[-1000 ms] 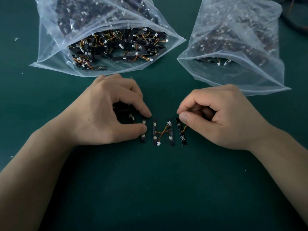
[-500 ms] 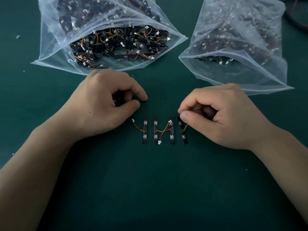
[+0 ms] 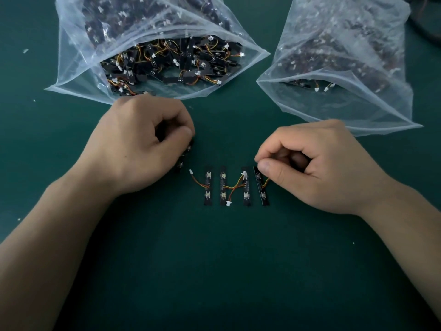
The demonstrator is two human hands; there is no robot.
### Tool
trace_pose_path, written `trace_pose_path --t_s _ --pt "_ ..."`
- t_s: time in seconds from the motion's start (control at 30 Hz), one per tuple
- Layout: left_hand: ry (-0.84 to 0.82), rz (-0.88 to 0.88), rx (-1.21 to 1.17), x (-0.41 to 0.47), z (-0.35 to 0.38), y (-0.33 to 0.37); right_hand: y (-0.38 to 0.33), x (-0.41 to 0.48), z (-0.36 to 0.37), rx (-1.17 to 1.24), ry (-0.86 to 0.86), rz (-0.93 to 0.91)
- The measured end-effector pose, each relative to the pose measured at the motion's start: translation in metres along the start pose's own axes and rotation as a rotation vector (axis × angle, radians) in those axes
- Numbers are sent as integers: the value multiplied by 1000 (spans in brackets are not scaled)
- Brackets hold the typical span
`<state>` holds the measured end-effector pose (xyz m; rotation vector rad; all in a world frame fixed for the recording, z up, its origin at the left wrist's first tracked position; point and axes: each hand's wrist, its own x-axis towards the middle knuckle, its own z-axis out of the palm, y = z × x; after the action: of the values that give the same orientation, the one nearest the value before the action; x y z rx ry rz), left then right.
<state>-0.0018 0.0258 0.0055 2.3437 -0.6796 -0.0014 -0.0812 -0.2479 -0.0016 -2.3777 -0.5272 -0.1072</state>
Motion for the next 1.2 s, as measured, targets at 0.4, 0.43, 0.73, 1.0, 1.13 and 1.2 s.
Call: trace_pose_path --t_s 0.4,0.43,0.73,1.0,1.13,1.2 --pt "-225 58 -68 1 -13 -5 -1 0 0 -8 -13 7" --pt "-206 55 -64 1 -12 -4 -1 0 0 -8 -12 7" --pt "-126 85 -26 -1 -11 -2 -2 0 0 -11 -11 8" --pt "-197 84 -92 -2 -15 -6 -1 0 0 -11 -11 10" --pt "-219 92 -67 -2 -15 -5 -1 0 0 -4 -2 12" --pt "-241 125 -49 -1 -14 -5 -1 0 0 6 4 13"
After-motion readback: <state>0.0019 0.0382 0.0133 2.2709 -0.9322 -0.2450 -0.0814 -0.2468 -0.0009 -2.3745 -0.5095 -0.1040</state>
